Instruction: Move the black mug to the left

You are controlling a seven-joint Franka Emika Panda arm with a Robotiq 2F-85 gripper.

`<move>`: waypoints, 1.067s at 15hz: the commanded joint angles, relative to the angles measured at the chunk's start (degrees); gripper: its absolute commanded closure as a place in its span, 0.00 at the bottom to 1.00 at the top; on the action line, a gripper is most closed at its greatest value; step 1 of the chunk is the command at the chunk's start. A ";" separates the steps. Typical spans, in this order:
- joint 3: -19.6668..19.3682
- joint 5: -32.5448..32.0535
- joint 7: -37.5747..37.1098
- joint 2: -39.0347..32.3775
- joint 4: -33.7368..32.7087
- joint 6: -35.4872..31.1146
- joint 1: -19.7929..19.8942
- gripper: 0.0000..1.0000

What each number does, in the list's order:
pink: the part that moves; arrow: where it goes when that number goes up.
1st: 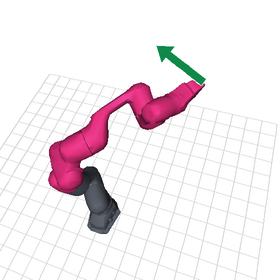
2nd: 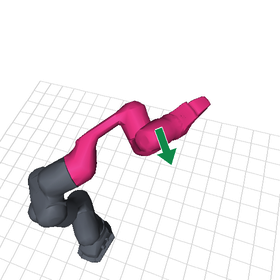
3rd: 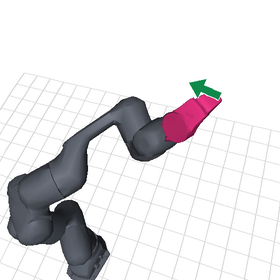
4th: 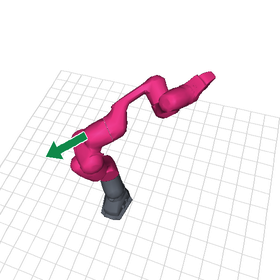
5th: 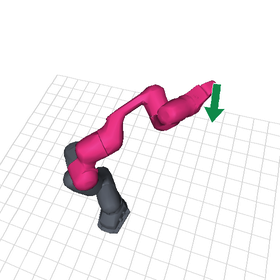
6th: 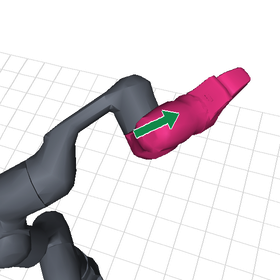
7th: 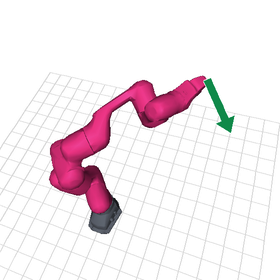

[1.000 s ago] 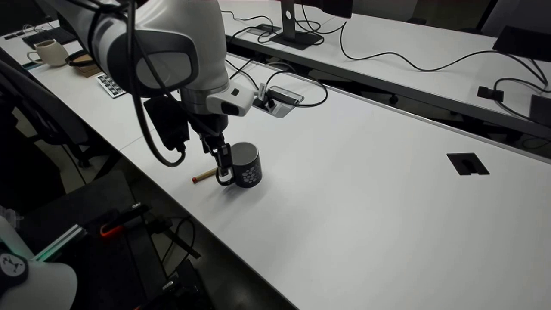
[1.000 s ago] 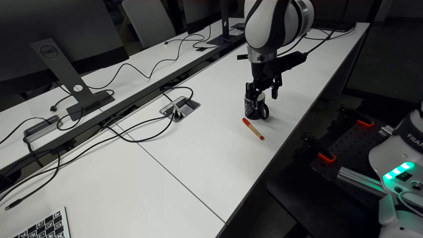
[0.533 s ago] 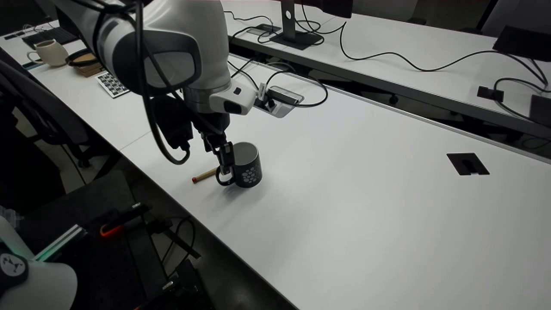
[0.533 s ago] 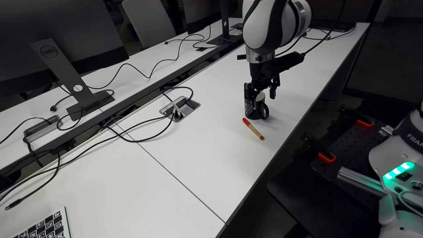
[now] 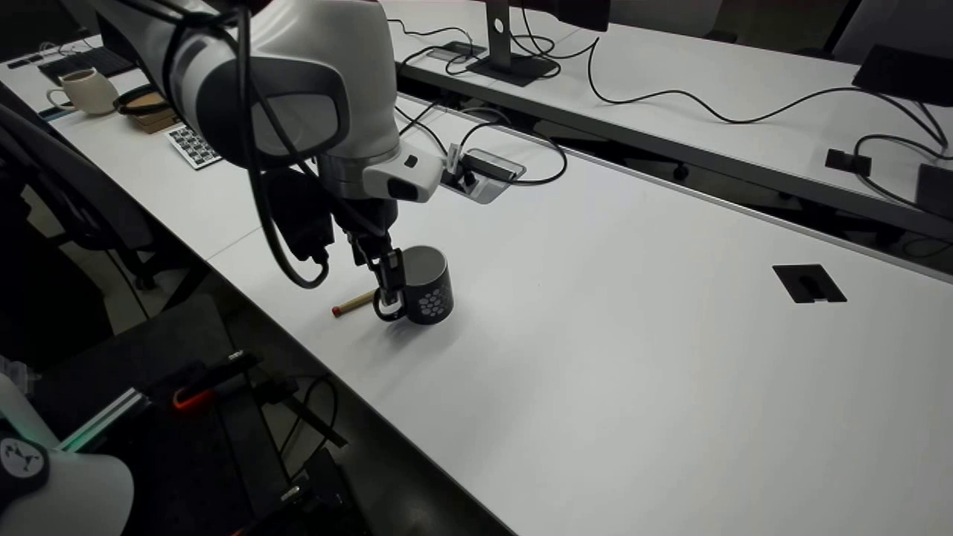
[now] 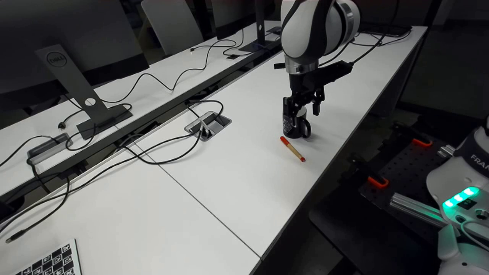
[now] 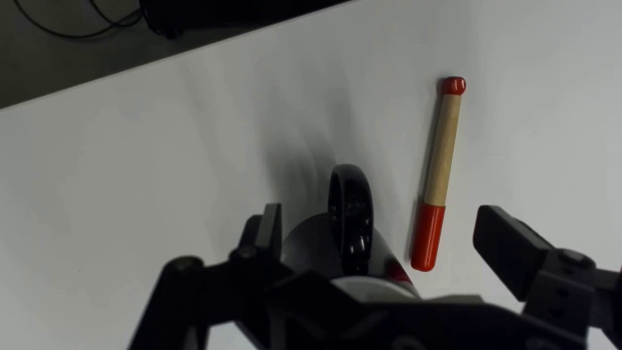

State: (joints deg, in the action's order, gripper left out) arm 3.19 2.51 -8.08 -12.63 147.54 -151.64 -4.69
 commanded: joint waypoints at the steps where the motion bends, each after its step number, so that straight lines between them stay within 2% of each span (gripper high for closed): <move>1: -0.83 -0.99 -0.75 -2.11 -0.92 -0.92 -0.14 0.00; 16: -1.85 -1.66 -1.62 -3.31 -2.23 -2.15 -0.56 0.00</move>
State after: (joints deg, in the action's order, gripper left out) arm 1.91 1.96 -8.31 -14.88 146.16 -153.07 -4.73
